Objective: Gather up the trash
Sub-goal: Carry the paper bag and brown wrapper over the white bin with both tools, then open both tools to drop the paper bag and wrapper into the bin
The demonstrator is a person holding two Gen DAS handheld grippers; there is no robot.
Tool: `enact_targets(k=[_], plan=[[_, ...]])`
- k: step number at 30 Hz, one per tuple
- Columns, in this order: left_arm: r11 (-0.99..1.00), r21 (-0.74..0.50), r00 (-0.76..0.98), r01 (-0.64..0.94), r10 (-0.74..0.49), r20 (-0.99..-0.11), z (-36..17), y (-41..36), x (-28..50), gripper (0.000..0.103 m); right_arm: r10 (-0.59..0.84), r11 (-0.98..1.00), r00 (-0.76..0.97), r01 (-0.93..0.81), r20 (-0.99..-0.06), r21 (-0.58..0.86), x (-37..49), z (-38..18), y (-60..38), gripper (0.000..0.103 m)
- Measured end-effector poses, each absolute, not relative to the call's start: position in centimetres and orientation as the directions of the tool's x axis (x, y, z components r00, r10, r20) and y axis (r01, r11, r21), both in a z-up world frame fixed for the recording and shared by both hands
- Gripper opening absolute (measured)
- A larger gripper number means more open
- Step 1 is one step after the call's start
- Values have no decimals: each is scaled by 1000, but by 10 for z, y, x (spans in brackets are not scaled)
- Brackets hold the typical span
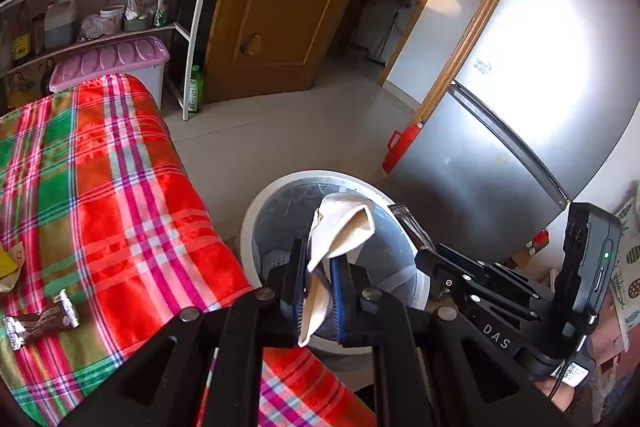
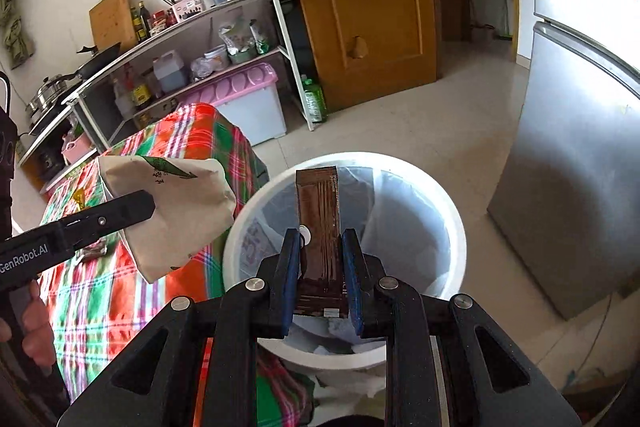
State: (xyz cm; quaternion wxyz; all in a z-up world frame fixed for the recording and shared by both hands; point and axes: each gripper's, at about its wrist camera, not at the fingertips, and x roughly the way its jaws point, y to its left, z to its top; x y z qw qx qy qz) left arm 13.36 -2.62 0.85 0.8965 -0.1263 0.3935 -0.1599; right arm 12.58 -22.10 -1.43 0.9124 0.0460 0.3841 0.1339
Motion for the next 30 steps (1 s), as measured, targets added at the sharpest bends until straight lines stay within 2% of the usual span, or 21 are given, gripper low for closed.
enact_targets(k=[18,21,23,24,30], plan=[[948,-280,564,148,-314,-764,-37,-68,177,13,205,978,584,-144,-785,149,163,-64,-242,23],[953,-271,558,137,-300,-774,-40,-68,178,23,182,982,573,-141,-799,123,165,-69,-241,26],[951,-278,558,136,-305,-772,-39,-68,178,36,183,982,574,-138,-798,126,165,-69,-241,46],[951,-277,559,136,-305,-771,-39,-67,177,41,185,982,574,-136,-798,130,164,-70,-241,49],[947,-291,567,134,-314,-761,-33,-59,171,44,187,982,586,-140,-789,129,160,-65,-239,51]])
